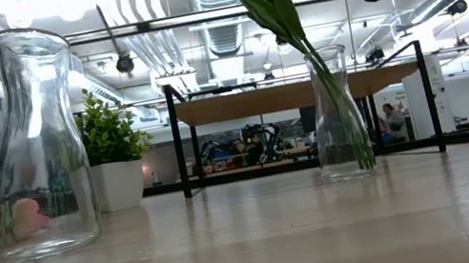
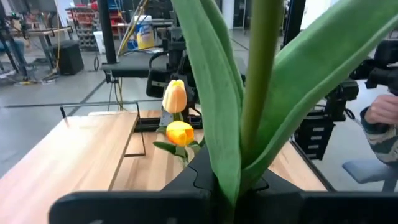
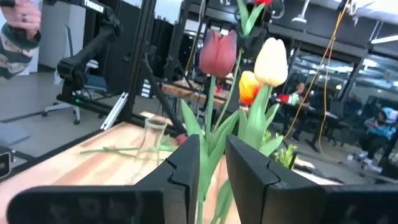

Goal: Pick and place flowers into a vace then onto a shelf
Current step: Put the red tulip into the left transparent vase

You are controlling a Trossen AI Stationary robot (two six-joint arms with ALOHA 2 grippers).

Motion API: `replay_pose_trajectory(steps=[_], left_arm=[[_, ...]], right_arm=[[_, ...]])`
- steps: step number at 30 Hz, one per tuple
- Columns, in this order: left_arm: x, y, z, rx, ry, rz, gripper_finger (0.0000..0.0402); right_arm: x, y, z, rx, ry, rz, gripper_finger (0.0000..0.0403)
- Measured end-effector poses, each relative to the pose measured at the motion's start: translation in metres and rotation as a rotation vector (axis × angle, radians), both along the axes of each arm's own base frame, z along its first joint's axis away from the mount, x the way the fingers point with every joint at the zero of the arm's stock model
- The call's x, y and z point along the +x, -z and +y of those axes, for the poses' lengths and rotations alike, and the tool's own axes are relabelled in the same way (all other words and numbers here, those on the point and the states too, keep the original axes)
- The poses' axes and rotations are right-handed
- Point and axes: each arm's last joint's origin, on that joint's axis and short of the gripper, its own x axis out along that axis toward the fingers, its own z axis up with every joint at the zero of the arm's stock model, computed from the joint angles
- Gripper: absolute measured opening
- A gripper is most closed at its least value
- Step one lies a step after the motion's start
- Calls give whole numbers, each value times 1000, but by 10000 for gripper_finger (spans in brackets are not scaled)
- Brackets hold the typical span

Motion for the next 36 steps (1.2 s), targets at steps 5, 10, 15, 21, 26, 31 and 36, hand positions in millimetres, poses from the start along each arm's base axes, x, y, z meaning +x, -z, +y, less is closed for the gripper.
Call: replay_pose_trajectory(steps=[5,10,15,21,26,31,36], left_arm=[[0,2,0,-91,-7,14,0],[0,2,0,-187,-13,23,0],[0,2,0,-255,-18,27,0],[0,1,0,-439,-23,31,0],[-1,1,-4,-521,15,49,0],[-3,1,-14,-482,92,64,0],[-5,2,-26,-397,127,64,0]], right_arm=[[1,1,0,43,-7,17,68],[1,1,0,99,-14,27,68],[1,2,0,110,-16,38,68],[1,2,0,88,-12,34,68],[1,0,0,27,-3,15,68],[2,-1,0,-5,3,4,68],[2,-4,-2,-20,65,-7,68]])
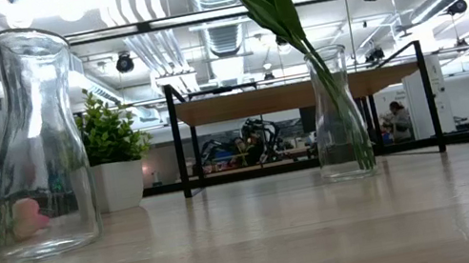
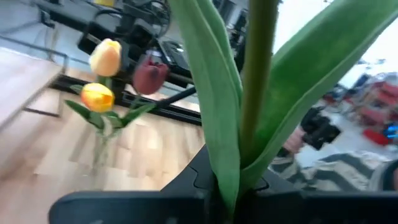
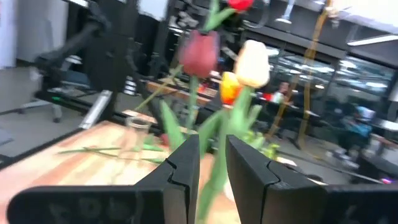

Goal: Pick and place flowers into a vace then onto a shelf
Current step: Put the red tulip into the left transparent vase

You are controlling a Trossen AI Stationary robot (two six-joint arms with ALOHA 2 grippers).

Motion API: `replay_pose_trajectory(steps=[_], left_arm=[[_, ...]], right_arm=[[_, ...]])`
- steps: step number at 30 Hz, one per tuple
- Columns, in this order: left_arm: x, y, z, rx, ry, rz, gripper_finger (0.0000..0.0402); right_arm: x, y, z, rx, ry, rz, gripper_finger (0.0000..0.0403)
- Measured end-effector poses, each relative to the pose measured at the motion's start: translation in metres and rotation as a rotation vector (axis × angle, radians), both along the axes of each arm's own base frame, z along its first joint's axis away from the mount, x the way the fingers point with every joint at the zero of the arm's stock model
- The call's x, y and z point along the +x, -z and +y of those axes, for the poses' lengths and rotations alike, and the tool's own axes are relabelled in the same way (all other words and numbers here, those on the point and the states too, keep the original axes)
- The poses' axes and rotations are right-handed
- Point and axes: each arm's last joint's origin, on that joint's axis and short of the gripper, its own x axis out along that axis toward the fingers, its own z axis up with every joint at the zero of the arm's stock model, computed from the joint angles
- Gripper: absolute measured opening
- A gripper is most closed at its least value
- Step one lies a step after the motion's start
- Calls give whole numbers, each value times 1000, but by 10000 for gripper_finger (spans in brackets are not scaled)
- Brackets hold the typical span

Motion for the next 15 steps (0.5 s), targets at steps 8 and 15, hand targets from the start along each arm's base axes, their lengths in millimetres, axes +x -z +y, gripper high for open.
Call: replay_pose_trajectory(steps=[8,15], left_arm=[[1,6,-2,169,-8,26,0],[1,15,-2,213,1,76,0]], right_arm=[[1,-1,-3,9,101,6,68],[1,-1,-3,17,99,7,68]])
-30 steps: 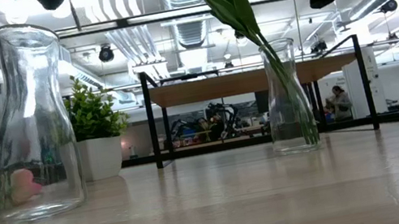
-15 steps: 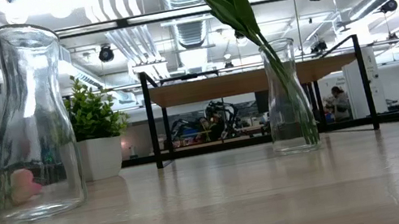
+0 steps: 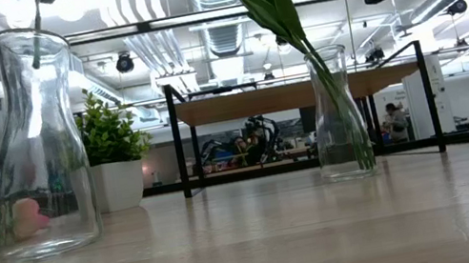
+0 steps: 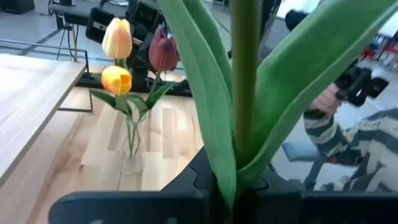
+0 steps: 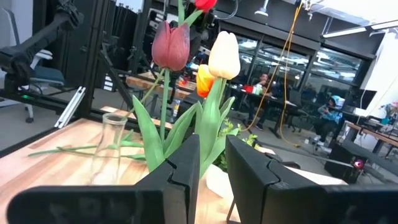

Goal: Pick and place flowers into a vace then onto a shelf
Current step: Put the red tulip into the left transparent vase

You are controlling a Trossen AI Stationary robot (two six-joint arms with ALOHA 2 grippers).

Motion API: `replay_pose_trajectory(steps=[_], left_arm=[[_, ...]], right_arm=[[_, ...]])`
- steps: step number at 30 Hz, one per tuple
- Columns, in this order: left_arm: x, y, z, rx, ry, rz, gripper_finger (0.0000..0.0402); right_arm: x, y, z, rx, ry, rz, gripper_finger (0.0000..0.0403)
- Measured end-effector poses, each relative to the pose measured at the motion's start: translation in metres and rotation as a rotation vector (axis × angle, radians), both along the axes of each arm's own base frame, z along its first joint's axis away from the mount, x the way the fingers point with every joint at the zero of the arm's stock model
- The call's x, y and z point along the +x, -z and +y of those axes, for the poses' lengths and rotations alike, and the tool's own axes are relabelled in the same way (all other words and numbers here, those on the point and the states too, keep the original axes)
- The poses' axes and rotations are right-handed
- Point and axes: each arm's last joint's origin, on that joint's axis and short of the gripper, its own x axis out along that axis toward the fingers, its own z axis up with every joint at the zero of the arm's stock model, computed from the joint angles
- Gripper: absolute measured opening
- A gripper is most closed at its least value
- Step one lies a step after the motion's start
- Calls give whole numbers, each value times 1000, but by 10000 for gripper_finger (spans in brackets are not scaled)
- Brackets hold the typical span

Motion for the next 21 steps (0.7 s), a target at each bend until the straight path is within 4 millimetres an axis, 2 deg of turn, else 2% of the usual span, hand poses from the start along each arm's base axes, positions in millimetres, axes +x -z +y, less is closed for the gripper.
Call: replay_pose_trajectory(steps=[8,14,21], left_arm=[[2,25,-1,124,31,51,0],[3,43,-2,142,33,95,0],[5,42,-2,131,33,62,0]], right_arm=[[0,2,0,2,-1,26,68],[0,3,0,2,-1,29,68],[0,3,0,2,-1,28,68]])
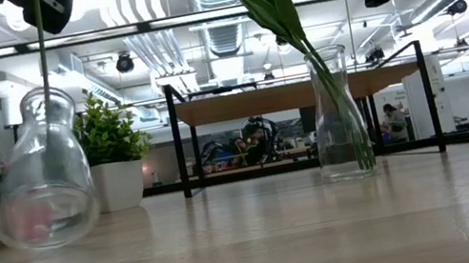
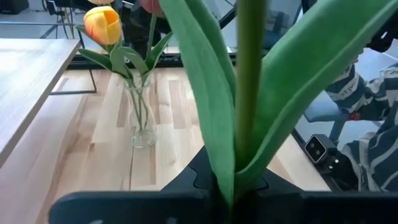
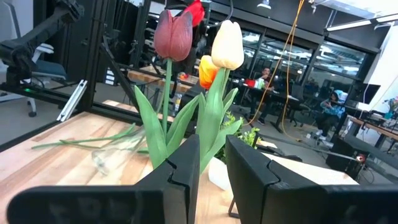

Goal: Pick and place flowers into a vace then onto a shelf
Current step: Put the red tulip into the left transparent vase, then adjust the left transparent vase

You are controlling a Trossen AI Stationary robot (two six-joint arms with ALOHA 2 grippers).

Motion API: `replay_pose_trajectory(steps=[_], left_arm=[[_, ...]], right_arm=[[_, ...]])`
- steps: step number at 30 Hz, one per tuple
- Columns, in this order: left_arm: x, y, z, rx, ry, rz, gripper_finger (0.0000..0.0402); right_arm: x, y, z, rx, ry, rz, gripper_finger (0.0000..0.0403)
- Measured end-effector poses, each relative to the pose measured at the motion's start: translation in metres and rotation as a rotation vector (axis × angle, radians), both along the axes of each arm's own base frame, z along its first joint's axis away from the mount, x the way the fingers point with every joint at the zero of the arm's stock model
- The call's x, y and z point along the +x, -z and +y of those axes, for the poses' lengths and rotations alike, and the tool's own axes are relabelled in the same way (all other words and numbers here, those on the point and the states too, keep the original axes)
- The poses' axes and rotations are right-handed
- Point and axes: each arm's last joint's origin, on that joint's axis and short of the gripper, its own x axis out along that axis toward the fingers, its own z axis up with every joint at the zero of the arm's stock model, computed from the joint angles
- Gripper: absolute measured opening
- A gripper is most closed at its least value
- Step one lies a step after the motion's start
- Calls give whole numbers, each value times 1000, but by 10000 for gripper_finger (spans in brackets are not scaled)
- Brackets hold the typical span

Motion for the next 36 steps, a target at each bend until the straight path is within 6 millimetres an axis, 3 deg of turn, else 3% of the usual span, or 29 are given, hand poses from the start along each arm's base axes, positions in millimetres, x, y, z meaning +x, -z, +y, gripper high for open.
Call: replay_pose_trajectory(steps=[36], left_arm=[[1,-7,0,-18,-7,-56,0]], right_arm=[[0,0,0,-4,1,-1,68]])
